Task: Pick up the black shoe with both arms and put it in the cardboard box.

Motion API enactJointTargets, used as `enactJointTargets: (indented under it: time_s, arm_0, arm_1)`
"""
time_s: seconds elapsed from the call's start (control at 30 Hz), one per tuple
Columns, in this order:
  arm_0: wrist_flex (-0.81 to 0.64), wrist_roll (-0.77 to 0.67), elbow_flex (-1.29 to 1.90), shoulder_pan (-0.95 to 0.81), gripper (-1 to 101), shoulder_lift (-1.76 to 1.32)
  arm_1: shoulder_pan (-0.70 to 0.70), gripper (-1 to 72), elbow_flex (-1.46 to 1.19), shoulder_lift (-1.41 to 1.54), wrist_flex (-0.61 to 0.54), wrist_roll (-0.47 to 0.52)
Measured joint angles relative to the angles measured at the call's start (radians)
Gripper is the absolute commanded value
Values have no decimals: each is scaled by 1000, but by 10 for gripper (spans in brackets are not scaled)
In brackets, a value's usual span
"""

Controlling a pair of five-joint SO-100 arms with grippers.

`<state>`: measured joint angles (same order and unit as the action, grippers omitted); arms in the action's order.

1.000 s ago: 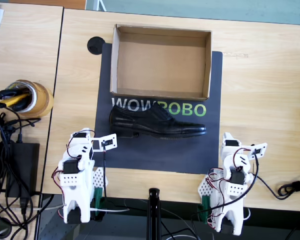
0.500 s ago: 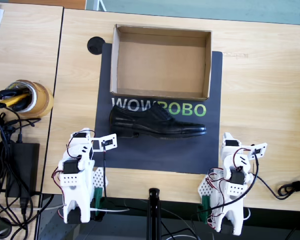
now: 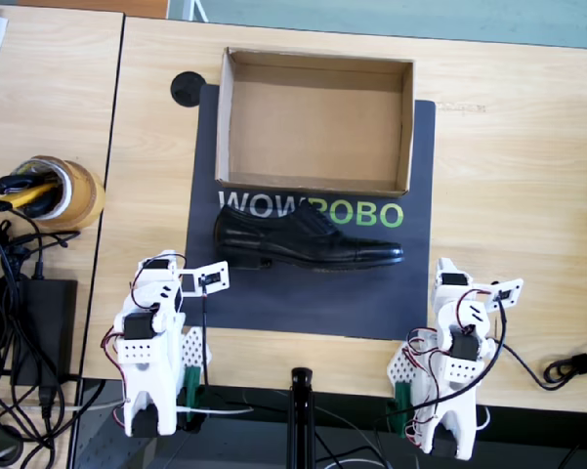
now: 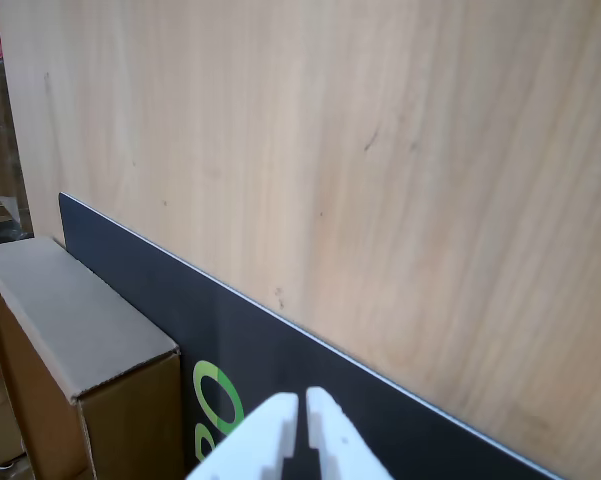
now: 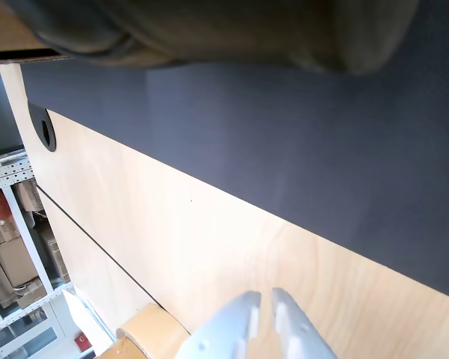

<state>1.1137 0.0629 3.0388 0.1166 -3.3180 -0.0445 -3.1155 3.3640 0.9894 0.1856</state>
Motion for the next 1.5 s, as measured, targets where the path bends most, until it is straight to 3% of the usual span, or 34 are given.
enactJointTargets:
  time_s: [0.33, 0.5, 0.77, 1.13, 1.5]
  arm_0:
    - [5, -38, -18, 21, -2, 9]
    - [17, -41, -104, 12, -2, 8]
    - [17, -54, -362, 23, -2, 253]
    - [126, -87, -785, -40, -2, 574]
    - [313, -204, -1022, -181, -2, 721]
  arm_1:
    - [-60, -2, 63, -5, 5, 2]
    - [-67, -2, 235, -130, 14, 18]
    - [-37, -2, 540, -357, 86, 9]
    - [44, -2, 925, -603, 302, 9]
    - [267, -1, 1189, -827, 526, -32]
